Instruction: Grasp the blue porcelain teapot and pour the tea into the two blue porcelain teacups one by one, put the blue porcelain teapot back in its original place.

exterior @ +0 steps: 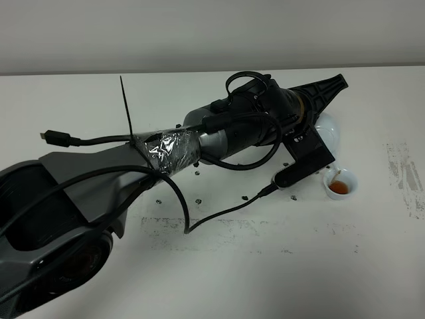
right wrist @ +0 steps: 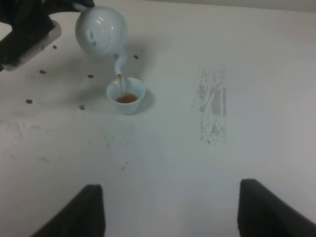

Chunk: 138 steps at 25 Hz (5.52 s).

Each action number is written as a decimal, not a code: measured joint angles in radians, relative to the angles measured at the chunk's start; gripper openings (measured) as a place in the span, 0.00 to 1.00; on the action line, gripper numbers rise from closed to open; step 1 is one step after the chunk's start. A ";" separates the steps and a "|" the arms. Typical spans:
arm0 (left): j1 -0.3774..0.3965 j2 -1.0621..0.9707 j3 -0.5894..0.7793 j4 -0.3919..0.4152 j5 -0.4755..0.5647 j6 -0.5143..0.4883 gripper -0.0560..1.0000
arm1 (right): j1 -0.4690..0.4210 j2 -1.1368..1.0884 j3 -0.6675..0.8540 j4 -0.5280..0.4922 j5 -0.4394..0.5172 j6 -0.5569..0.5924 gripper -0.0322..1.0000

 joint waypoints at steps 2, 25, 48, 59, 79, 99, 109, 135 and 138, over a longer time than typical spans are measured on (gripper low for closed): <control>-0.004 0.000 0.000 0.000 0.000 0.001 0.09 | 0.000 0.000 0.000 0.000 0.000 0.000 0.60; -0.005 0.000 0.000 0.000 -0.001 0.003 0.09 | 0.000 0.000 0.000 0.000 0.000 0.000 0.60; -0.005 0.000 0.000 0.000 0.000 0.018 0.09 | 0.000 0.000 0.000 0.000 0.000 0.000 0.60; -0.006 0.000 0.000 0.000 0.001 0.018 0.09 | 0.000 0.000 0.000 0.000 0.000 0.000 0.60; -0.015 0.000 0.000 0.000 0.005 0.044 0.09 | 0.000 0.000 0.000 0.000 0.000 0.000 0.60; -0.015 0.000 0.000 0.000 0.012 0.055 0.09 | 0.000 0.000 0.000 0.000 0.000 0.000 0.60; -0.015 0.000 0.000 0.000 0.012 0.069 0.09 | 0.000 0.000 0.000 0.000 0.000 0.000 0.60; -0.015 0.000 0.000 0.002 0.012 0.070 0.09 | 0.000 0.000 0.000 0.000 0.000 0.000 0.60; -0.015 0.000 0.000 0.003 0.012 0.070 0.09 | 0.000 0.000 0.000 0.000 0.000 0.000 0.60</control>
